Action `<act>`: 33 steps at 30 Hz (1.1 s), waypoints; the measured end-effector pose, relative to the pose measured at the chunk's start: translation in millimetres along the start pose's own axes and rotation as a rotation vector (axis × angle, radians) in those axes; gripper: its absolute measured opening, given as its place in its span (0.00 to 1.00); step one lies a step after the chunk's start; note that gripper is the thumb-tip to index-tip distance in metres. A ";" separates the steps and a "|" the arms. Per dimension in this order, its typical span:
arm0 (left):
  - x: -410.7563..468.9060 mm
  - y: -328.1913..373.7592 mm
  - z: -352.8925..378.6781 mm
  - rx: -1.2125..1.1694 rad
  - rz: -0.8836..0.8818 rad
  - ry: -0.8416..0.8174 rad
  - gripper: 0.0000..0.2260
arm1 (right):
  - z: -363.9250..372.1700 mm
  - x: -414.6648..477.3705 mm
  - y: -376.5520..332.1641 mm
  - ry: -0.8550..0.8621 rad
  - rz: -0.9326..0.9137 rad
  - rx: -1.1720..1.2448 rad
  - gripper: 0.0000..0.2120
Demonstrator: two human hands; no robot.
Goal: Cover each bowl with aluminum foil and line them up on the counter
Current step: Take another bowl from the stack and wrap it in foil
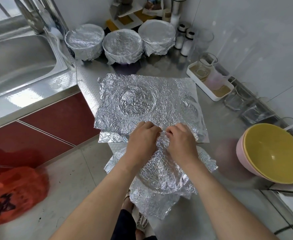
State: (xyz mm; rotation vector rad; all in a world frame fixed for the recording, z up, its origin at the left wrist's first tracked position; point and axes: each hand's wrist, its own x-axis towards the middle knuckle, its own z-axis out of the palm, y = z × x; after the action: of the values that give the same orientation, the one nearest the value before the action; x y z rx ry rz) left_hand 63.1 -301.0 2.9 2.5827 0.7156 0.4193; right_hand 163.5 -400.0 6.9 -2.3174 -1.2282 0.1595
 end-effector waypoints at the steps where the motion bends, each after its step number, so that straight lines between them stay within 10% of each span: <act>1: 0.4 0.7 0.4 0.003 -0.004 -0.002 0.06 | -0.5 -0.6 0.1 0.009 -0.006 0.005 0.07; 15: -13.9 0.4 -7.0 -0.096 -0.165 0.063 0.04 | -5.5 2.3 -0.4 -0.075 -0.160 0.013 0.06; 33: -32.1 1.3 -17.2 -0.017 -0.126 0.106 0.06 | -20.6 -29.0 -0.5 -0.038 0.249 0.092 0.04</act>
State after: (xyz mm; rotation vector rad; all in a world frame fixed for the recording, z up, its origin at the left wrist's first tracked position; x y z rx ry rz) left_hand 30.6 -314.0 12.9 2.4971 0.9020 0.5221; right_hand 153.0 -430.9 21.2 -2.3889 -0.9258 0.3400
